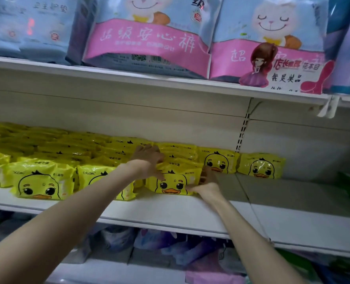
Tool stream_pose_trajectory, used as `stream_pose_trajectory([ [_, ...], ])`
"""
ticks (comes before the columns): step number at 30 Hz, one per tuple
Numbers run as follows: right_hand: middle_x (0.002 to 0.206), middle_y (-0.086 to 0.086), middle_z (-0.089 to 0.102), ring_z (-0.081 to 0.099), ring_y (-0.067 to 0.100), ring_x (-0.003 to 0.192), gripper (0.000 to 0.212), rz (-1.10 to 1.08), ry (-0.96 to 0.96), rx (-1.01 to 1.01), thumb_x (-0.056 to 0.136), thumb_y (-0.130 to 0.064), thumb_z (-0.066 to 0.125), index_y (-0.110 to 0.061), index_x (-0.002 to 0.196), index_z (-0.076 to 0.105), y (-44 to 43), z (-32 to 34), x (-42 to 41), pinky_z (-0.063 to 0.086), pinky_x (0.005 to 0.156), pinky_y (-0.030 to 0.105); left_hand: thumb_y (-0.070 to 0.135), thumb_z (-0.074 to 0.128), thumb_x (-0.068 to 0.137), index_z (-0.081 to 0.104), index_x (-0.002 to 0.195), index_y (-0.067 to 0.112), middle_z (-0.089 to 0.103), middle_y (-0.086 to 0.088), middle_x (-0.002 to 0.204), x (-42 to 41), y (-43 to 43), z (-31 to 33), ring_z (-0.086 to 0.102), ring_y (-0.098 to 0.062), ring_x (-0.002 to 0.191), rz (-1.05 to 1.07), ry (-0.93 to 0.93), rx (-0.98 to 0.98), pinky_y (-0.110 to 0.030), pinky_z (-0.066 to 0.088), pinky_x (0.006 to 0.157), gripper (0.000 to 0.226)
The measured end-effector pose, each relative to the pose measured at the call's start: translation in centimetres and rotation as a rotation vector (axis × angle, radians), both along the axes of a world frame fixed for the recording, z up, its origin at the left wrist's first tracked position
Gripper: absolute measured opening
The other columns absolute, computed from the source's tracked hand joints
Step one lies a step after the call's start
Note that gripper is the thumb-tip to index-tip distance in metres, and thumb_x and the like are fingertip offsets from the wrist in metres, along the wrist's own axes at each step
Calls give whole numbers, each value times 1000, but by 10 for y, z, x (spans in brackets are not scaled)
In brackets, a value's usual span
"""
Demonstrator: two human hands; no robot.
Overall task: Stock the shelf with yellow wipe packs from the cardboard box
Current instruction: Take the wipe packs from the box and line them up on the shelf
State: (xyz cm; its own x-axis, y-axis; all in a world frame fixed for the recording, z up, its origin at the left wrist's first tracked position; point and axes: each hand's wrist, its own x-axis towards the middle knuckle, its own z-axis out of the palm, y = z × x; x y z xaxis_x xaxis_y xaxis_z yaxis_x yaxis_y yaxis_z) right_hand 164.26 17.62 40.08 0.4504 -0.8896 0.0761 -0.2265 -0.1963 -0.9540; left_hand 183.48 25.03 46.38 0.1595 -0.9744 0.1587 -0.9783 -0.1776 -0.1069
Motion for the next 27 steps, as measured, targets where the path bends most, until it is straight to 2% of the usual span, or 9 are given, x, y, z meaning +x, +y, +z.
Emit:
stream_pose_trajectory([
  [4,96,-7,62,61,9,86,58,-33,12,-47,67,-3,82,-23,108,45,-5,-5,3,46,54,9,49,78,64,53,119,20,55,0,121,8,-3,4,45,-24,118,-34,28,82,-37,26,97,67],
  [7,96,-5,62,61,11,85,56,-53,-17,-70,68,-3,81,-19,108,47,-7,-8,4,46,53,9,44,80,65,53,118,21,58,2,114,10,-8,5,49,-23,111,-59,58,38,-35,26,94,63],
  [12,94,-1,63,63,19,88,52,-91,-16,-98,68,-4,82,-15,106,48,-14,-10,10,47,56,12,44,78,68,54,114,20,59,1,113,13,-18,4,49,-22,111,-76,-5,-35,-34,28,94,57],
  [14,89,-7,61,61,12,82,52,-85,-19,-98,68,-4,82,-16,104,47,-13,-9,12,46,53,10,45,76,69,54,114,19,59,1,115,16,-20,3,48,-21,112,-81,-42,-50,-34,28,95,56],
  [17,90,-13,57,54,-4,78,62,-40,-25,-86,65,0,82,-20,108,43,-11,-8,12,44,50,4,45,76,68,53,116,20,57,2,119,20,-22,1,46,-21,114,-75,-33,-43,-34,28,95,58],
  [20,99,-8,56,56,4,85,74,-15,-19,-76,60,3,84,-24,112,40,-11,-8,13,44,52,4,45,78,66,51,121,23,54,2,123,22,-22,2,43,-20,118,-55,-58,-4,-36,27,97,64],
  [22,102,-5,56,56,11,90,75,-25,-20,-78,59,3,85,-24,112,40,-12,-8,14,45,52,5,45,78,66,51,122,24,54,3,125,23,-22,3,42,-20,119,-55,-84,12,-36,27,97,67],
  [27,96,-8,56,54,10,86,70,-32,-42,-80,59,5,84,-21,109,43,-13,-9,19,45,51,6,48,76,68,54,119,22,55,5,124,27,-22,1,43,-18,116,-74,-138,-14,-33,26,96,62],
])
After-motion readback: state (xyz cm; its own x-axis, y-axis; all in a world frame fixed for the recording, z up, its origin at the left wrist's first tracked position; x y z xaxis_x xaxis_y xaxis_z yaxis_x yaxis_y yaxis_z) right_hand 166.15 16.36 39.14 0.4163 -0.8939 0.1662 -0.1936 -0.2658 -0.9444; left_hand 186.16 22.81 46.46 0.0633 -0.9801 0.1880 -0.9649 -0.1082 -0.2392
